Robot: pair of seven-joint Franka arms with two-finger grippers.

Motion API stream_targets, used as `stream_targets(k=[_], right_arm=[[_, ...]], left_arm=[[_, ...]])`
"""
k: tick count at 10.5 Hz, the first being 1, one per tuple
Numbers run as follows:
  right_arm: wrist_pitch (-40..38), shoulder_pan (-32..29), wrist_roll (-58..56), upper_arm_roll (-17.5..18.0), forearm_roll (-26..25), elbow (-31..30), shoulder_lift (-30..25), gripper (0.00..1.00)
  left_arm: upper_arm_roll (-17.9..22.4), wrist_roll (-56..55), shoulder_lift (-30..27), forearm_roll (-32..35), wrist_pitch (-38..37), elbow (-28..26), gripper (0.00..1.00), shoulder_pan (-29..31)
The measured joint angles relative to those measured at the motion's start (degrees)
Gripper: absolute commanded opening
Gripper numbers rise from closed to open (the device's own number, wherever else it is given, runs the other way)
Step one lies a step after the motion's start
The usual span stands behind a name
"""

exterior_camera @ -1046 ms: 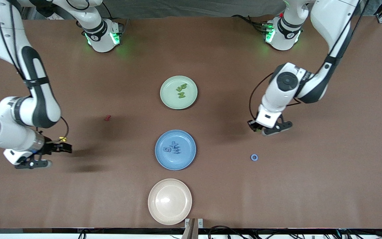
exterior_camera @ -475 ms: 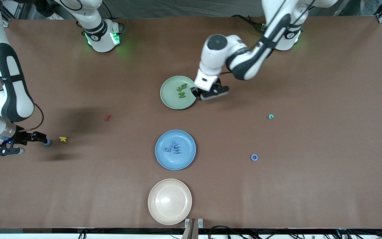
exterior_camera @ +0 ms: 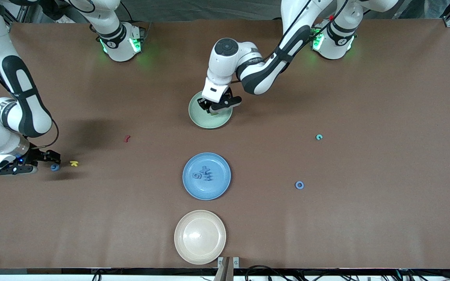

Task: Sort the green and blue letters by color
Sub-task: 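Drop the B on the green plate while the right gripper grasps the G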

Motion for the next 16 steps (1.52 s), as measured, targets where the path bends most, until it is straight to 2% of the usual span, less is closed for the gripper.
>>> stream_targets(k=[3, 6, 7, 9, 11, 12, 13, 16], right_arm=[[3.41, 0.0, 0.0, 0.03, 0.04, -0.07, 2.35, 1.0], [6.45, 0.01, 0.0, 0.07, 0.07, -0.1, 4.34, 0.33], [6.51, 0.07, 0.0, 0.24, 0.08, -0.06, 4.31, 0.24], [6.64, -0.01, 0.0, -0.02, 0.09, 0.29, 4.1, 0.21], [6.54, -0.07, 0.01, -0.11, 0.24, 0.38, 3.64, 0.21], [6.51, -0.09, 0.09, -0.14, 2.34, 0.37, 3.62, 0.2], [6.49, -0.09, 0.07, -0.15, 4.7, 0.35, 3.63, 0.17], [5.45, 0.18, 0.08, 0.07, 5.84, 0.82, 3.56, 0.12]], left_arm=[[0.85, -0.1, -0.02, 1.34, -1.69, 3.06, 1.0, 0.48], [1.12, 5.33, -7.6, 2.9, -6.82, 4.58, 1.0, 5.83], [1.2, 9.69, -10.95, 2.9, -8.32, 4.55, 1.0, 9.6], [1.11, 20.3, -14.9, 2.86, -9.13, 4.35, 1.0, 17.1], [-2.69, 31.58, -16.72, 2.33, -10.39, 4.25, 1.0, 26.01], [-4.55, 36.92, -17.5, 1.13, -12.2, 4.26, 1.0, 29.58], [-5.45, 43.16, -18.61, -1.53, -14.33, 4.27, 1.0, 32.43], [-5.9, 63.25, -24.04, -9.44, -24.61, 4.39, 1.0, 39.4]])
